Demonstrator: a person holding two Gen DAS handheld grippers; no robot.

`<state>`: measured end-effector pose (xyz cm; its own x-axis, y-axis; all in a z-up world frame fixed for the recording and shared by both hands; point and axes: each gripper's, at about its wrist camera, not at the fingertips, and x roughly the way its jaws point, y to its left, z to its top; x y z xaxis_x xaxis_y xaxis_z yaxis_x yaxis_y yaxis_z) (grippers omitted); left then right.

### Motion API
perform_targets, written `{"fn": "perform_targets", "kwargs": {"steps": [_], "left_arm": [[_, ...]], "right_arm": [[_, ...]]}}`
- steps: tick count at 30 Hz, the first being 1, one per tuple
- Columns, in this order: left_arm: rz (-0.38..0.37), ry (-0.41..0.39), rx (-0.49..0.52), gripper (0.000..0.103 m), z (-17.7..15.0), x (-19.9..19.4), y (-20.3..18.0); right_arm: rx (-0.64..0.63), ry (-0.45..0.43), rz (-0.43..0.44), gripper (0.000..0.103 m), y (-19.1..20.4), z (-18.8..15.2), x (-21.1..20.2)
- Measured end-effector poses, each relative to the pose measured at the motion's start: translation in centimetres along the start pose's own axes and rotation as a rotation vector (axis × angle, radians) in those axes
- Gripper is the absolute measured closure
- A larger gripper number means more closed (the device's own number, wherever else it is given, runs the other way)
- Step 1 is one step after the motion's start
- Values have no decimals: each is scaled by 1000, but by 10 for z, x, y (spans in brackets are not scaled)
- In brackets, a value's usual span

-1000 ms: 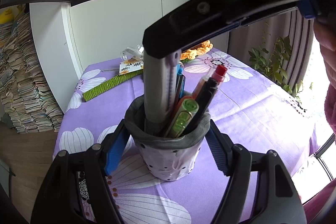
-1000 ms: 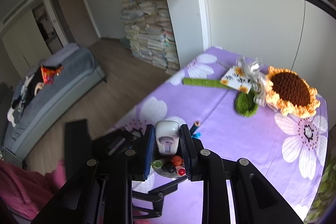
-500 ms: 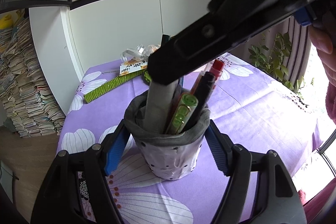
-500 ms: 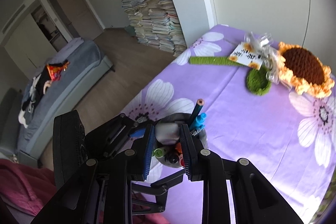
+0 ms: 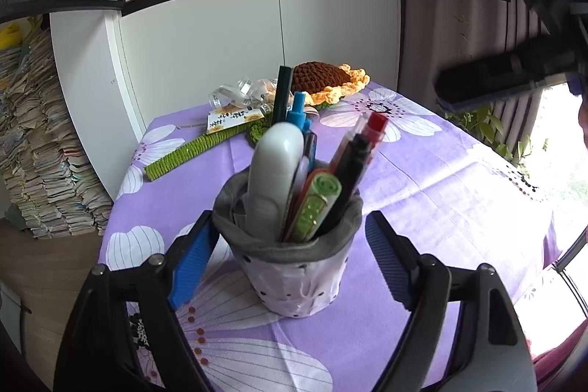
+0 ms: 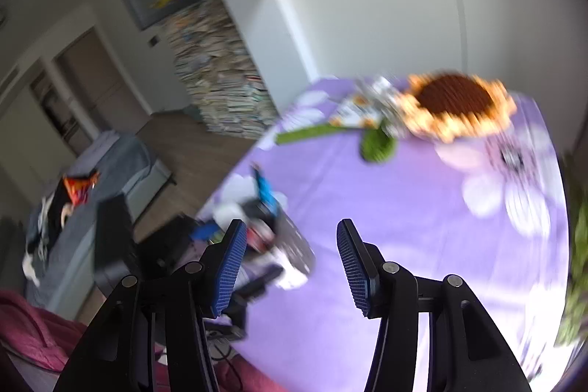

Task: Organize stationery
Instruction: 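Set the filled pen holder cup on the table with the left gripper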

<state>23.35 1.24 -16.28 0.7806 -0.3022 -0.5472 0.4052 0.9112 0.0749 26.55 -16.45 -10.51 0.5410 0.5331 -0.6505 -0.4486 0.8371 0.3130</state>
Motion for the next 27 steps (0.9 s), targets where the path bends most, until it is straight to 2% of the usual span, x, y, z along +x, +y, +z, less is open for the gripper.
{"fn": "perform_targets", "kwargs": {"steps": [5, 6, 8, 15, 21, 24, 27], "left_arm": [[29, -6, 16, 23, 2, 8, -2], [27, 2, 14, 33, 1, 11, -2], [30, -2, 1, 32, 1, 12, -1], [29, 6, -17, 33, 8, 12, -4], [60, -59, 56, 33, 38, 15, -21], [27, -65, 56, 33, 56, 31, -24], [-7, -38, 20, 33, 72, 52, -26]], "right_arm": [[168, 7, -42, 51, -38, -22, -11], [191, 0, -47, 51, -43, -25, -15], [221, -20, -58, 51, -51, -29, -22], [231, -44, -166, 51, -65, -41, -29], [249, -20, -199, 51, -81, -51, -14], [258, -17, -233, 51, -90, -54, -8], [272, -30, -229, 51, -99, -57, -10]]}}
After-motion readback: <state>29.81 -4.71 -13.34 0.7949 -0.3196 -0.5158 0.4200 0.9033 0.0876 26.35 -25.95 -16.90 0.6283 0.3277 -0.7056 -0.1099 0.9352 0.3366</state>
